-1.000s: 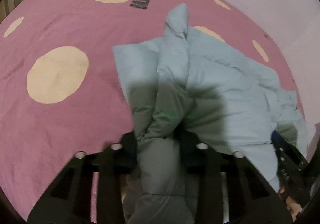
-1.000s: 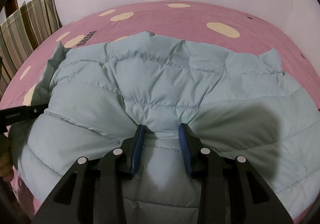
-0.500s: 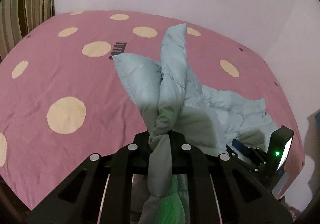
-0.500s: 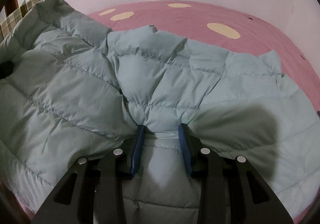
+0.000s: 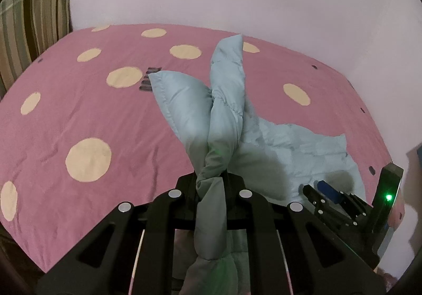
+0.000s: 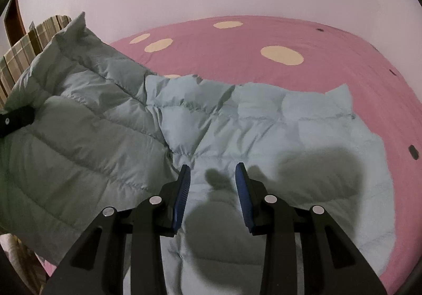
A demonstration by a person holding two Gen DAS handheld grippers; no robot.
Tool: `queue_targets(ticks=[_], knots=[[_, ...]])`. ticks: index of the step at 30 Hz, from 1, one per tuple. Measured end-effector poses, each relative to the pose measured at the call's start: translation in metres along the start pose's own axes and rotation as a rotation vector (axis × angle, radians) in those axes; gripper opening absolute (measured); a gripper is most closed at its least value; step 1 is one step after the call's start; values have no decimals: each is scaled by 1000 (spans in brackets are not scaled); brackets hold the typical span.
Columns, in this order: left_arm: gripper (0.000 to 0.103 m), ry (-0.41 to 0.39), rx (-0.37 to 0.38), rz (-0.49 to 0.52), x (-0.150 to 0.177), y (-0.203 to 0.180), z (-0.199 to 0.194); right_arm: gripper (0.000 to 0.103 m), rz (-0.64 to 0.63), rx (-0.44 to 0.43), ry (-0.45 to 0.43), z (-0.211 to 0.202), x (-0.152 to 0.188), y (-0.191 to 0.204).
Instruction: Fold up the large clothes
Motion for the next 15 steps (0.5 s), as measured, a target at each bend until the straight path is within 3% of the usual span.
queue_targets(ticks=[8,15], knots=[[10,-49,31,105,-16,-91,-18,36,74,30,-74,-50,5,-66],[10,-20,41,247,-6,-199,6,36,159,81,-90,-76,24,-134]])
Point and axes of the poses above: each gripper's, at about its wrist camera, not at the fingertips, and z roughly the way its jaws point, y to its left, x to its underside, the point moved 6 cm from there along z, roughly the way its jaws point, and after that the axes turned 5 degrees about y, right-handed, at the moved point
